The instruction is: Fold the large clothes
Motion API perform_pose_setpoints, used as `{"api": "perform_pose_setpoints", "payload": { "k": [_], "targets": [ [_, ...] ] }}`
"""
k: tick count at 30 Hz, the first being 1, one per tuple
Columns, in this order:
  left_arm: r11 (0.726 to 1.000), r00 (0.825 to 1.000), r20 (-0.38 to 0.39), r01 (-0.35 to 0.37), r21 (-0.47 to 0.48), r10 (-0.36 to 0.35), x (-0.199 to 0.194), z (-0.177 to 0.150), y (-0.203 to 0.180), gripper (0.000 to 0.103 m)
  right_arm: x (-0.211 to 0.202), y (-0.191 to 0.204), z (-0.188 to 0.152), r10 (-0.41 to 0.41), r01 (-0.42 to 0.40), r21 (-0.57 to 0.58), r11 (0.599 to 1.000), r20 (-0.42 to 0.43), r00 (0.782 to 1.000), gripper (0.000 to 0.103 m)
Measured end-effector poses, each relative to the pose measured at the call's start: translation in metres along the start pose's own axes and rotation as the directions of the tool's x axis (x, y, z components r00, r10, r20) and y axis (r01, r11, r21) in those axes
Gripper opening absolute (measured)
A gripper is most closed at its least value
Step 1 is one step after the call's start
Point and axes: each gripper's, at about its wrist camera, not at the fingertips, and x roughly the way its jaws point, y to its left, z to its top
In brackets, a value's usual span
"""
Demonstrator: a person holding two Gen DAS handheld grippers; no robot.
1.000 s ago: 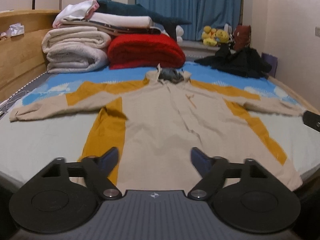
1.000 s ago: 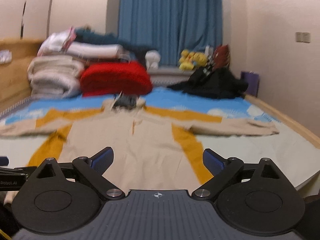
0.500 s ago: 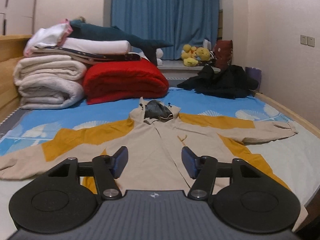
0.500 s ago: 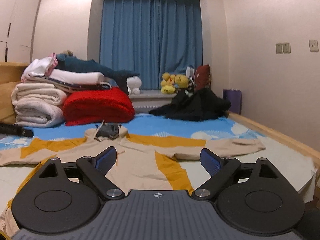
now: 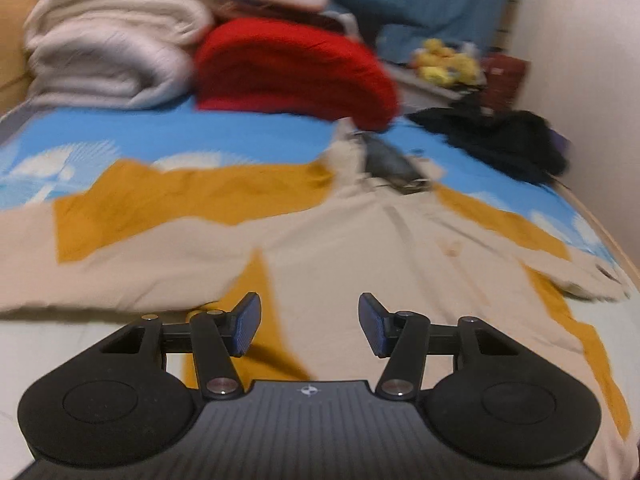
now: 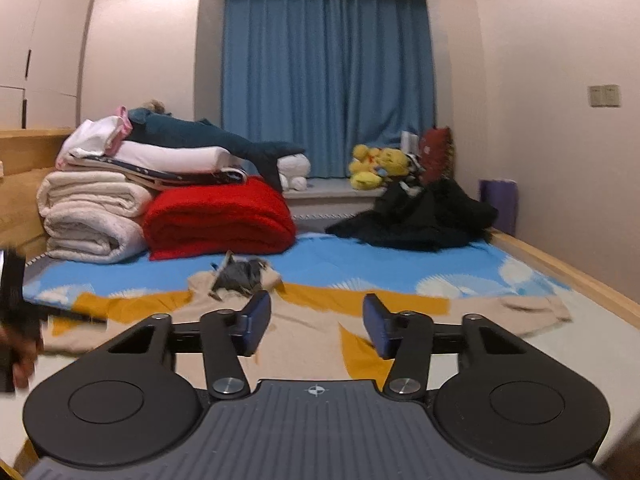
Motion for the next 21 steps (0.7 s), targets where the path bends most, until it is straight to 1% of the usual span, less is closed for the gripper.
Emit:
{"api": "perform_pose_setpoints", "payload": {
  "k": [2, 4, 6, 8, 9, 10, 12, 15, 17, 18, 20, 21],
  "targets": [
    [0.998, 0.998, 0.017, -0.054, -0.023, 0.055, 0.01, 0.006, 0.019, 0.06, 0.029, 0.007, 0.013, 0.032, -0.032, 0.0, 0.999, 0.005, 0.999, 0.051],
    [0.993, 0.995, 0.021, -0.094, -0.076, 0.096, 0.019, 0.011, 0.042, 0.06, 0.059, 0.017, 0.025, 0.066, -0.066, 0.005, 0.998, 0.011, 0.998, 0.051],
    [0.976, 0.986, 0.02, -0.163, -0.147, 0.167, 0.024, 0.016, 0.068, 0.06, 0.094, 0.031, 0.039, 0.116, -0.116, 0.008, 0.993, 0.017, 0.993, 0.05],
    [0.948, 0.972, 0.016, -0.224, -0.226, 0.233, 0.024, 0.02, 0.095, 0.06, 0.129, 0.046, 0.05, 0.178, -0.179, 0.017, 0.984, 0.026, 0.984, 0.041],
    [0.928, 0.963, 0.01, -0.258, -0.269, 0.271, 0.024, 0.022, 0.109, 0.06, 0.145, 0.051, 0.055, 0.212, -0.212, 0.024, 0.977, 0.028, 0.977, 0.032],
    [0.901, 0.95, 0.0, -0.295, -0.318, 0.311, 0.022, 0.021, 0.126, 0.06, 0.161, 0.056, 0.058, 0.24, -0.241, 0.029, 0.97, 0.027, 0.97, 0.025],
    [0.837, 0.922, -0.027, -0.363, -0.41, 0.386, 0.02, 0.019, 0.162, 0.06, 0.192, 0.066, 0.062, 0.281, -0.281, 0.031, 0.959, 0.024, 0.959, 0.02],
    [0.739, 0.88, -0.075, -0.437, -0.512, 0.469, 0.017, 0.015, 0.213, 0.06, 0.223, 0.077, 0.051, 0.304, -0.304, 0.013, 0.953, 0.015, 0.953, 0.02],
    [0.676, 0.85, -0.099, -0.477, -0.562, 0.518, 0.012, 0.01, 0.246, 0.06, 0.24, 0.084, 0.039, 0.299, -0.299, 0.013, 0.954, -0.049, 0.953, 0.021],
    [0.645, 0.836, -0.107, -0.49, -0.586, 0.538, 0.009, 0.008, 0.261, 0.06, 0.248, 0.085, 0.032, 0.305, -0.304, 0.016, 0.952, -0.085, 0.949, 0.021],
    [0.59, 0.823, -0.12, -0.491, -0.641, 0.555, 0.002, 0.004, 0.288, 0.06, 0.261, 0.086, 0.026, 0.302, -0.303, 0.019, 0.953, -0.134, 0.944, 0.021],
    [0.554, 0.82, -0.127, -0.483, -0.679, 0.559, -0.002, 0.002, 0.303, 0.06, 0.266, 0.085, 0.024, 0.302, -0.301, 0.03, 0.953, -0.152, 0.941, 0.021]
  ]
}}
